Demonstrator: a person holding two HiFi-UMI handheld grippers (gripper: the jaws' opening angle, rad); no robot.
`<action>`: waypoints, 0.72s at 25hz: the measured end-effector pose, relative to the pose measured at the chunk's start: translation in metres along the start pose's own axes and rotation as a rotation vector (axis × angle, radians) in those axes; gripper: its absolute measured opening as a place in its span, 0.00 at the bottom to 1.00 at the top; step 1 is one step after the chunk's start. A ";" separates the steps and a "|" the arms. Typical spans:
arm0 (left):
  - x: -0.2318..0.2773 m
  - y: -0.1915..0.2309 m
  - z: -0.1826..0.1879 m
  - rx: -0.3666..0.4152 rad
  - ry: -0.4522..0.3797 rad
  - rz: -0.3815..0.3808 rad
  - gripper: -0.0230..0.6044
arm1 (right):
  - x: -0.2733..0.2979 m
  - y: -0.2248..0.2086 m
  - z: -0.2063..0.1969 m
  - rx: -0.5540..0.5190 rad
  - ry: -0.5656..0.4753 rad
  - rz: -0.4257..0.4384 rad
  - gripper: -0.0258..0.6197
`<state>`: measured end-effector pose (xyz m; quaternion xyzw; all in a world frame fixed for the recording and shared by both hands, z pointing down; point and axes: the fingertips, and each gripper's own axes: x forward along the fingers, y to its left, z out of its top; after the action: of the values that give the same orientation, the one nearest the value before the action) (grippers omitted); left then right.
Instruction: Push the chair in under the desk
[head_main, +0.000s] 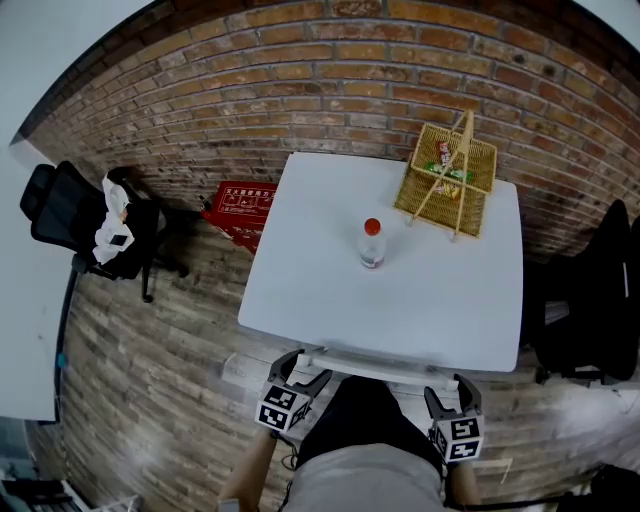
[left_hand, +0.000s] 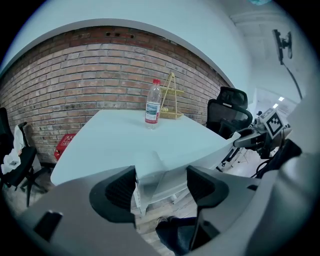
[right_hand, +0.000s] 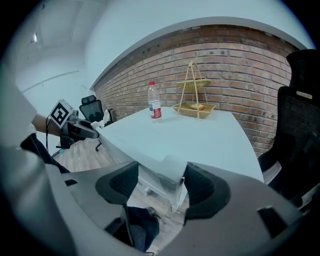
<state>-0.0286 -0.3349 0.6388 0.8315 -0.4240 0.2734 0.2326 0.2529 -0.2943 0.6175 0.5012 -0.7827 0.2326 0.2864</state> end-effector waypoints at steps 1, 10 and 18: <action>0.001 0.001 0.000 0.001 0.001 0.000 0.55 | 0.001 -0.001 0.001 0.000 0.000 0.000 0.49; 0.007 0.005 0.007 0.004 0.003 -0.008 0.55 | 0.006 -0.001 0.014 0.008 -0.012 0.003 0.49; 0.010 0.009 0.011 0.005 0.005 -0.020 0.55 | 0.010 -0.003 0.018 0.008 -0.009 0.003 0.49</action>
<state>-0.0278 -0.3520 0.6388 0.8356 -0.4143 0.2743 0.2342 0.2486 -0.3138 0.6110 0.5024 -0.7837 0.2340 0.2803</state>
